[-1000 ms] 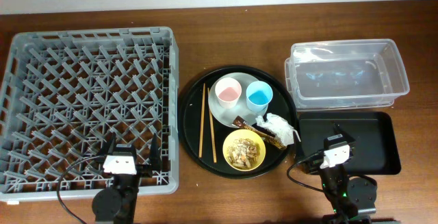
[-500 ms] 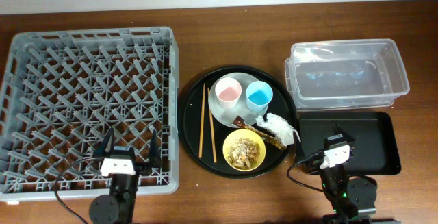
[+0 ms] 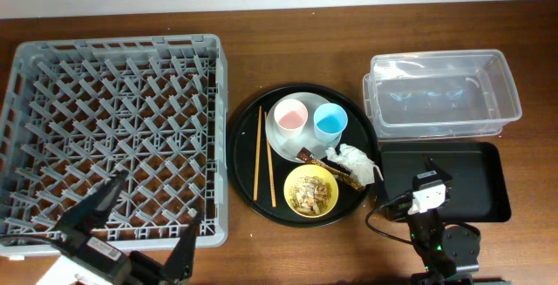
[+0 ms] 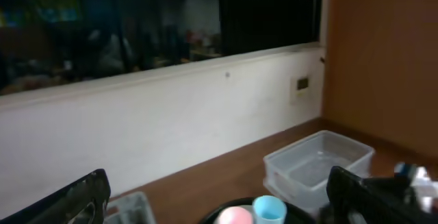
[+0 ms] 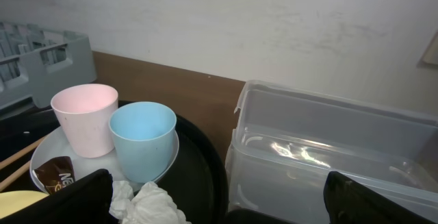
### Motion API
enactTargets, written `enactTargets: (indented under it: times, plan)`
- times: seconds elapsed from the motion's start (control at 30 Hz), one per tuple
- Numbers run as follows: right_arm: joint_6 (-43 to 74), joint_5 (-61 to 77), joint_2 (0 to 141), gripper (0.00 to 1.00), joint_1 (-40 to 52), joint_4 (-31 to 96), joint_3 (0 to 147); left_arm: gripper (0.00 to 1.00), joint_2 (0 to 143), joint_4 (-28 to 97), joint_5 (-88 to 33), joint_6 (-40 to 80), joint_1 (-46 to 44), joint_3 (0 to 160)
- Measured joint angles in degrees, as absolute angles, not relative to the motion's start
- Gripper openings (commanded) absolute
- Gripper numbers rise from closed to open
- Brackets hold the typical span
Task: Sort waste into correct bins and load items into the dishwasher rack
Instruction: 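Reach the left gripper to the tray and grasp one wooden chopstick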
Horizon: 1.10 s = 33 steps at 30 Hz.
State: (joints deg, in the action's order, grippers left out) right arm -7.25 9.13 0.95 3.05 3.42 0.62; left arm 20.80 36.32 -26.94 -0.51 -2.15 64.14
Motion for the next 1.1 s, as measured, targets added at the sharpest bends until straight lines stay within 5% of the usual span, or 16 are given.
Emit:
enactTargets:
  times: [0.2,0.33,0.37,0.4,0.43,0.47,0.63,0.7,0.8,1.1]
  plan:
    - [-7.3,9.1,0.9,0.99,3.0,3.4,0.6,0.99,25.7,52.8,-14.0,18.2,-2.2,66.7]
    - [-7.2,9.1,1.0,0.99,3.0,3.4,0.6,0.99,60.8,77.5,-14.4,13.4,-2.2,92.4]
    - [-7.3,9.1,1.0,0.99,3.0,3.4,0.6,0.84,67.9,83.5,-17.1,12.8,-2.2,96.6]
    - [-7.2,9.1,1.0,0.98,3.0,3.4,0.6,0.58,72.1,84.6,-18.5,12.6,-2.2,97.4]
    - [-7.3,9.1,1.0,0.99,3.0,3.4,0.6,0.17,76.8,86.7,-19.6,12.3,-2.2,97.7]
    - [-7.2,9.1,1.0,0.99,3.0,3.4,0.6,0.01,79.2,88.0,-19.9,12.3,-2.4,97.6]
    - [-7.2,9.1,1.0,0.99,3.0,3.4,0.6,0.08,86.1,75.3,-20.6,13.3,-17.3,83.6]
    - [-7.3,9.1,1.0,0.99,3.0,3.4,0.6,0.26,86.7,70.6,-19.3,16.6,-21.2,78.5]
    - [-7.2,9.1,1.0,0.99,3.0,3.4,0.6,0.34,87.7,62.2,-12.1,19.4,-26.1,73.8]
    - [-7.2,9.1,1.0,0.99,3.0,3.4,0.6,0.35,88.8,49.7,4.5,22.4,-34.2,68.8]
